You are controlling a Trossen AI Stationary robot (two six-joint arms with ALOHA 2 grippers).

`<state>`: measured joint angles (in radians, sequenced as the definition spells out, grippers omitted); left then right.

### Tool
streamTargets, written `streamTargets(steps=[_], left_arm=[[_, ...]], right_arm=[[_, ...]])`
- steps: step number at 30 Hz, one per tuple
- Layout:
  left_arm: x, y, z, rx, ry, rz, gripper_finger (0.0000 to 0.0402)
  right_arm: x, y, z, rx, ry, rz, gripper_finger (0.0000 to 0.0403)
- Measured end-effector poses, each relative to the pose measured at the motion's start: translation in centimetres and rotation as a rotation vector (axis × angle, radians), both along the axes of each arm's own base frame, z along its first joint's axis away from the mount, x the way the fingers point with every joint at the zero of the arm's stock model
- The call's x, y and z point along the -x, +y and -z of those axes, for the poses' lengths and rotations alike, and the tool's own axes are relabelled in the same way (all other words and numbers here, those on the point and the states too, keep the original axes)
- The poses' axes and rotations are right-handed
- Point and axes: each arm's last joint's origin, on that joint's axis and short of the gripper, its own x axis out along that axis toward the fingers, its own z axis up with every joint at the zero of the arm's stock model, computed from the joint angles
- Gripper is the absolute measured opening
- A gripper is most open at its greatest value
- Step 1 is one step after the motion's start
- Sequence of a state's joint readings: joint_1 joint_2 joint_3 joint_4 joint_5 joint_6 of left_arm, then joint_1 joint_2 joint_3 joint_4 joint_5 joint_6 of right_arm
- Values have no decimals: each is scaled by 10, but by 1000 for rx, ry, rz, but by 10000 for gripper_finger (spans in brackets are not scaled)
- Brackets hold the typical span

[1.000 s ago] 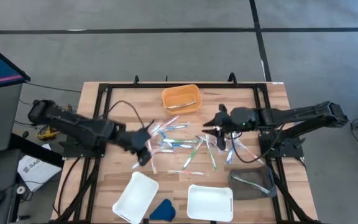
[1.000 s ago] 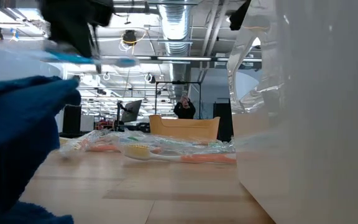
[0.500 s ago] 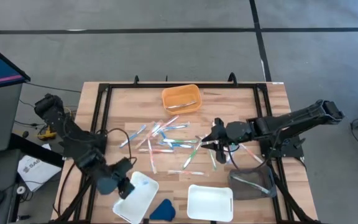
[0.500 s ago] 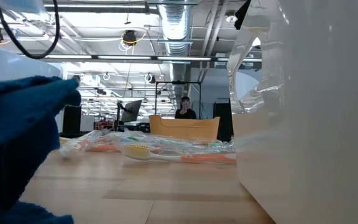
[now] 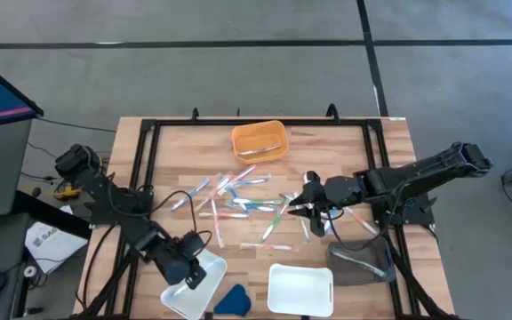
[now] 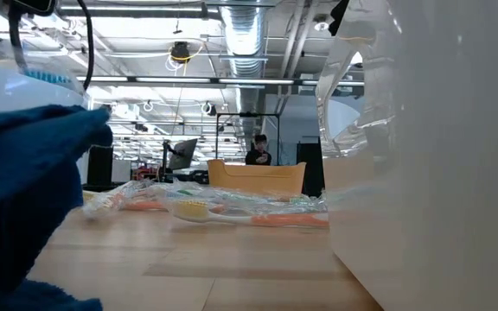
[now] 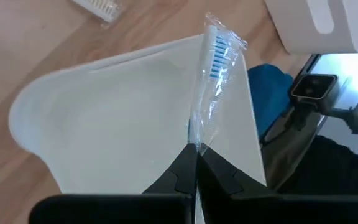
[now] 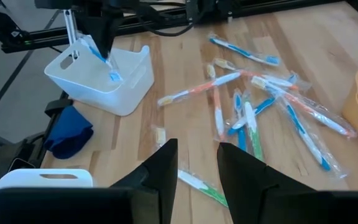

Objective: Pick & Place Toothbrushes
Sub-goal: Put the blue toothbrush into the left white bin

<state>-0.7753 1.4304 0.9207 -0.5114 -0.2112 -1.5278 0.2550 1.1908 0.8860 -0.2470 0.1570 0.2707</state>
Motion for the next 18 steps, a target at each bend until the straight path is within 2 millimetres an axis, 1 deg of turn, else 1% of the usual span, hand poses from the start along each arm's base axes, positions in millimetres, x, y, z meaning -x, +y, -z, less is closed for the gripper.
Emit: streamTargets(steps=[5, 7, 11, 15, 18], left_arm=[[-1, 1, 0, -1, -5, 1, 1], [-2, -1, 3, -9, 1, 1, 1], [-6, -9, 16, -40, 5, 1, 1], [-11, -15, 33, -55, 49, 13, 1], [-12, -17, 39, -55, 81, 26, 1]], right_arm=[[0, 0, 1, 2, 8, 0, 107], [0, 0, 1, 2, 8, 0, 107], [1, 0, 1, 3, 10, 0, 107], [1, 0, 1, 2, 10, 0, 107], [1, 0, 1, 2, 10, 0, 107]])
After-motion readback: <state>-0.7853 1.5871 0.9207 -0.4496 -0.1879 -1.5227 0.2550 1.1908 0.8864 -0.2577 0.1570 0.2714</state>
